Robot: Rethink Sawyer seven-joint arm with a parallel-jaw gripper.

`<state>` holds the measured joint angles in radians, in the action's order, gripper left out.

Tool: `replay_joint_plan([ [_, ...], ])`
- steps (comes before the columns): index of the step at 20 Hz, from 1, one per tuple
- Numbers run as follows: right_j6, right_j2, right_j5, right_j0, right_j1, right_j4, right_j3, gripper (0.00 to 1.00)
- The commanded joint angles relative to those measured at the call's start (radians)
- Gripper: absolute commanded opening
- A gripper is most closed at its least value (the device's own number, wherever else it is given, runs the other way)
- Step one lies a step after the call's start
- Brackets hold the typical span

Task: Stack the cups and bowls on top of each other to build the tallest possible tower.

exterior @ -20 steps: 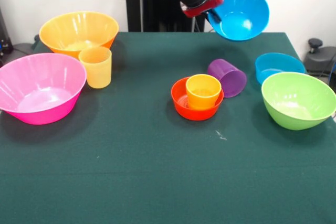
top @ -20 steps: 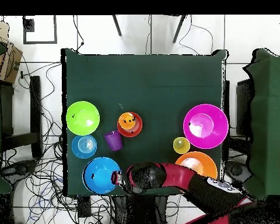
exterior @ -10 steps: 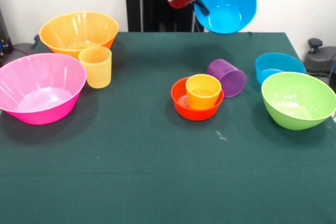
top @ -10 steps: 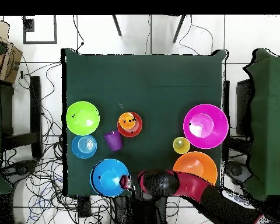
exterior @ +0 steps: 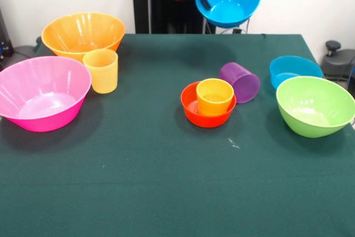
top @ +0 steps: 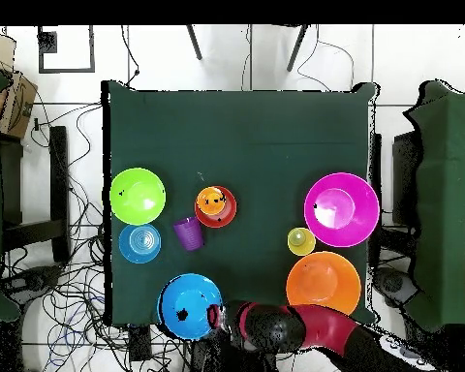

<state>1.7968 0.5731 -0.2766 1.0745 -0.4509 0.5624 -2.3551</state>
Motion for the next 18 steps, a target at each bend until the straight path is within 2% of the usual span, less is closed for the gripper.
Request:
replay_joint_plan([
  [1,0.091,-0.146,0.548,-0.25,-0.061,0.233,0.009,0.0],
  [3,0.076,-0.261,0.739,-0.332,-0.017,0.23,0.033,0.0],
  [5,0.059,-0.35,0.915,-0.404,0.039,0.186,0.046,0.0],
  [8,0.05,-0.406,1.098,-0.476,0.117,0.127,0.067,0.0],
  [11,0.086,-0.425,1.165,-0.516,0.175,0.099,0.086,0.0],
  [13,0.118,-0.425,1.162,-0.532,0.181,0.089,0.087,0.0],
  [15,0.15,-0.411,1.11,-0.526,0.151,0.089,0.075,0.0],
  [18,0.182,-0.368,1.012,-0.483,0.102,0.116,0.063,0.0],
])
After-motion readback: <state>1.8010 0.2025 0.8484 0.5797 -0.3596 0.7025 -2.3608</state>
